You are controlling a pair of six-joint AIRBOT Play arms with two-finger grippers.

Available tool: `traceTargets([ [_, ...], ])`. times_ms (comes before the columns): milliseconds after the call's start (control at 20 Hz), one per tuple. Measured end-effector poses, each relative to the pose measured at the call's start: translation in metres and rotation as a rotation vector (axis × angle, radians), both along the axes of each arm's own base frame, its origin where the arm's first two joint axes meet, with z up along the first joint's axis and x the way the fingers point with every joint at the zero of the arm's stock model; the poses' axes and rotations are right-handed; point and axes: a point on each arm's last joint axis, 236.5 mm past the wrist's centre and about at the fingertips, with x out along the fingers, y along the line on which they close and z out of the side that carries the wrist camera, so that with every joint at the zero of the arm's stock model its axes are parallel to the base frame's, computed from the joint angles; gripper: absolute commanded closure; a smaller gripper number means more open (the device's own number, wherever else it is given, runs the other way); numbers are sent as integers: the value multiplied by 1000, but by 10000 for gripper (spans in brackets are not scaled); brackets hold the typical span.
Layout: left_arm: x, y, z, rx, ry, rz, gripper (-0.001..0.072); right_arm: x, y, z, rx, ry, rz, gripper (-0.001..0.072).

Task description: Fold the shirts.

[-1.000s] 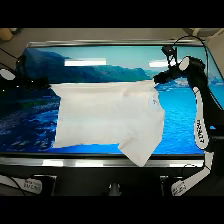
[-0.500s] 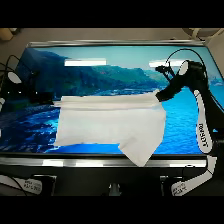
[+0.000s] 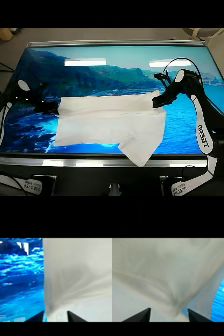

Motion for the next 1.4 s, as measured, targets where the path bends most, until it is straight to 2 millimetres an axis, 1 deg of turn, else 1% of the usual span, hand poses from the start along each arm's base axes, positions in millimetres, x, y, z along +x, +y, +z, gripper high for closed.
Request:
traceTargets([
  [50,0,1,5,-7,0,6,233,0,-3,8,-13,-11,13,231],
  [100,-2,5,11,-11,0,14,233,-2,-9,18,-35,-16,25,235],
  [150,-5,10,17,-13,-3,26,233,-6,-18,26,-51,-11,26,296],
  [200,-9,15,24,-17,-4,43,233,-14,-31,33,-71,4,16,306],
  [250,-17,20,29,-19,-3,61,234,-25,-43,37,-79,32,0,309],
  [300,-28,26,32,-21,5,83,233,-41,-55,38,-81,71,-19,312],
  [350,-45,31,31,-23,23,108,234,-56,-64,36,-75,106,-39,332],
  [400,-62,33,27,-28,42,131,238,-75,-70,33,-66,143,-54,332],
  [450,-80,34,22,-32,57,151,241,-92,-71,29,-49,171,-63,332],
  [550,-115,29,8,-46,80,168,241,-125,-68,20,-12,212,-66,332],
  [650,-143,22,-8,-59,97,177,241,-146,-62,12,13,219,-69,332],
  [700,-152,18,-15,-64,103,184,241,-156,-60,9,23,225,-69,332],
  [850,-169,11,-29,-78,117,197,242,-172,-55,2,39,237,-61,331],
  [950,-172,4,-32,-94,120,199,242,-178,-54,0,44,242,-51,326],
  [1050,-173,-4,-34,-109,122,193,243,-182,-54,-2,42,248,-45,286],
  [1100,-172,-8,-34,-114,117,190,252,-183,-55,-2,40,250,-43,286],
  [1150,-170,-13,-35,-119,109,188,332,-185,-55,-3,37,256,-39,286],
  [1200,-167,-17,-36,-122,102,188,431,-188,-55,-4,38,262,-34,286],
  [1250,-165,-21,-38,-120,96,183,606,-192,-54,-7,40,275,-33,286],
  [1300,-164,-24,-40,-118,96,180,685,-198,-53,-10,45,291,-31,286],
  [1400,-162,-30,-41,-119,94,177,685,-211,-43,-19,79,326,-36,282],
])
